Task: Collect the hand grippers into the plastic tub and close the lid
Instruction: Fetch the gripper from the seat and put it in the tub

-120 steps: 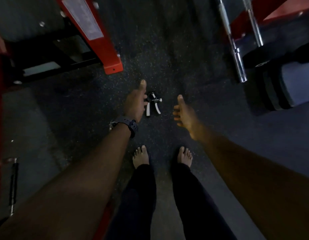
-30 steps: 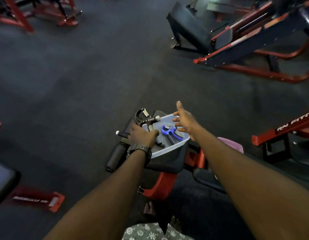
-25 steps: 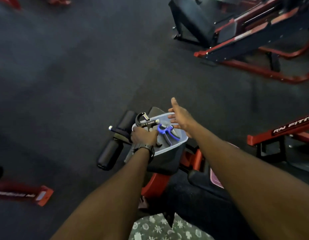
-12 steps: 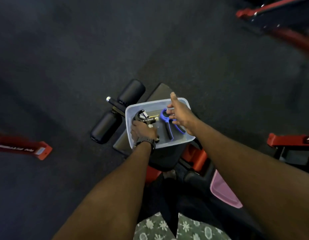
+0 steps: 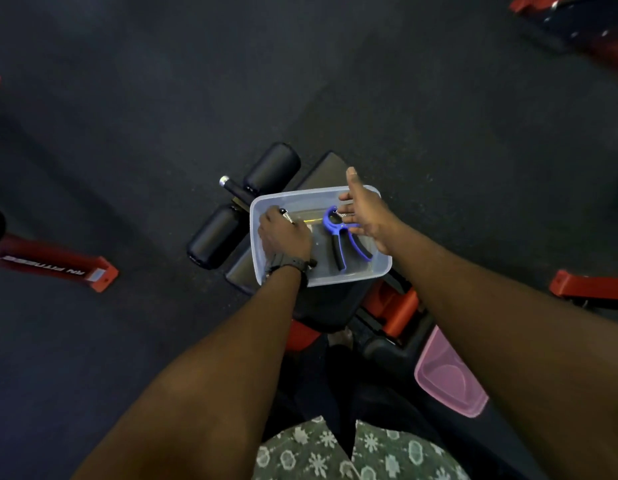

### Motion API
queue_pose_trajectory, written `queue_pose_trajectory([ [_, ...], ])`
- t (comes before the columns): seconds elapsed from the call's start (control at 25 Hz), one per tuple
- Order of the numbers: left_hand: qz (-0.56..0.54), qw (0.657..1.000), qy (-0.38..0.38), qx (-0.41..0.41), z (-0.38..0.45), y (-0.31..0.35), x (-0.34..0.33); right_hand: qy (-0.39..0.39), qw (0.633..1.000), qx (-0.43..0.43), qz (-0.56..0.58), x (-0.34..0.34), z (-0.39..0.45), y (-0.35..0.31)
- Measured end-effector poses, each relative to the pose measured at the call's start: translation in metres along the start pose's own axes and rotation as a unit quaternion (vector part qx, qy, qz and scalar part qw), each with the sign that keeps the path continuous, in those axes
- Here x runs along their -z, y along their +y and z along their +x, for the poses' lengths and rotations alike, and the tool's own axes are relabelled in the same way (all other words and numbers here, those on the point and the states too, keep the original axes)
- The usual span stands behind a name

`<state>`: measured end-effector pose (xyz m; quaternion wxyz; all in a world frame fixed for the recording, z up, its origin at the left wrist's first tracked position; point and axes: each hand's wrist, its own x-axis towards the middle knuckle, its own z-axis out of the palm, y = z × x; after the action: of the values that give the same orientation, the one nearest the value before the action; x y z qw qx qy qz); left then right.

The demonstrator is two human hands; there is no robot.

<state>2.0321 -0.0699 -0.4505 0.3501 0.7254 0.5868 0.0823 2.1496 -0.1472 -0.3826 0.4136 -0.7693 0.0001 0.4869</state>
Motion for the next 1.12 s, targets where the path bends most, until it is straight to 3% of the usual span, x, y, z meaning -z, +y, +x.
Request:
queue_pose_trajectory([
  [0.2, -0.231, 0.973, -0.024, -0.016, 0.034, 0.089, 0.1, 0.011, 0.997, 0.064, 0.029, 0.002, -0.05, -0.072],
  [0.36, -0.37, 0.922, -0.089, -0.068, 0.035, 0.175, 0.221, 0.006, 0.984, 0.171, 0.042, 0.007, -0.102, -0.16],
  [0.56, -0.408, 0.901, -0.057, -0.138, -0.002, 0.215, 0.362, -0.024, 0.951, 0.306, 0.028, -0.008, -0.168, -0.258],
  [0.84, -0.426, 0.883, 0.111, -0.165, -0.064, 0.161, 0.516, -0.171, 0.893, 0.416, -0.025, -0.128, -0.267, -0.325],
  [1.12, -0.426, 0.849, 0.291, -0.111, -0.168, 0.003, 0.644, -0.343, 0.815, 0.455, -0.103, -0.31, -0.396, -0.283],
])
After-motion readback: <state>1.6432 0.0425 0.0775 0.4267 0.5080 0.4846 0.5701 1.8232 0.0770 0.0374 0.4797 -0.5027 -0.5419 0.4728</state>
